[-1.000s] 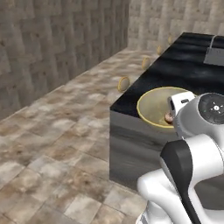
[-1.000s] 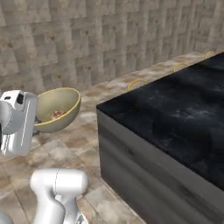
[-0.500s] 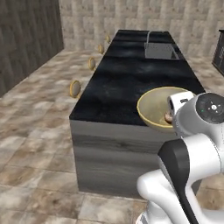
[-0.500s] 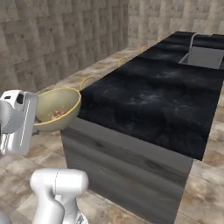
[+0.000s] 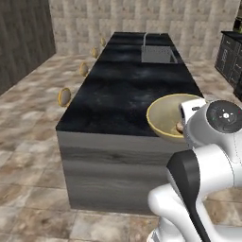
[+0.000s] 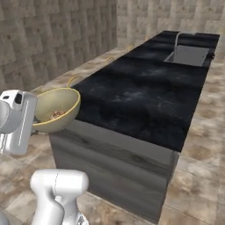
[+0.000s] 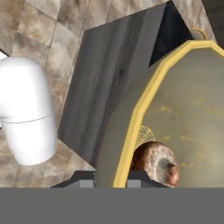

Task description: Pick the mushroom from the cabinet and place it in the bowl. Then pick the bowl and place it in the sink. Then turn on the sink facuet.

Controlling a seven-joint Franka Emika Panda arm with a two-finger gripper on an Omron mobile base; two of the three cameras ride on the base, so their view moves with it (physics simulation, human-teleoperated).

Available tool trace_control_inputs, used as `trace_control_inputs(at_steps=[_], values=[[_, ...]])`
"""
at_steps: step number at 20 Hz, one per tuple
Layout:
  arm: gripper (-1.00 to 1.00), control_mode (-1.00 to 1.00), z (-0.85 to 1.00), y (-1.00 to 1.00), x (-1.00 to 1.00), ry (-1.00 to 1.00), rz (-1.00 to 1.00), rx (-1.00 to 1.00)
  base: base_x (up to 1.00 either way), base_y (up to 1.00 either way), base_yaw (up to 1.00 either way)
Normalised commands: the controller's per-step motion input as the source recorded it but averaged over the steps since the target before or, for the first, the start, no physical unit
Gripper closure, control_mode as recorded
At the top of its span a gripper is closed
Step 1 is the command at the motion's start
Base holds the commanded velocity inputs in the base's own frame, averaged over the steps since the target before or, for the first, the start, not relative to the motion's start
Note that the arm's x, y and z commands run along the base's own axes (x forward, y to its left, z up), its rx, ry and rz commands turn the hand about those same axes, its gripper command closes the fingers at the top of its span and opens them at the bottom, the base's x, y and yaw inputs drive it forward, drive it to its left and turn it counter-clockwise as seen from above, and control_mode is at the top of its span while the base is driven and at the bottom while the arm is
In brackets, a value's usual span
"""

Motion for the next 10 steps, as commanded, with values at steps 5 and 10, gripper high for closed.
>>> trace_control_inputs(at_steps=[5, 10], values=[[1.0, 1.0, 0.0, 0.0, 0.0, 0.0, 0.0, 0.0, -0.09, -0.91, -0.19], [1.0, 1.0, 0.0, 0.0, 0.0, 0.0, 0.0, 0.0, 0.0, -0.95, -0.29]])
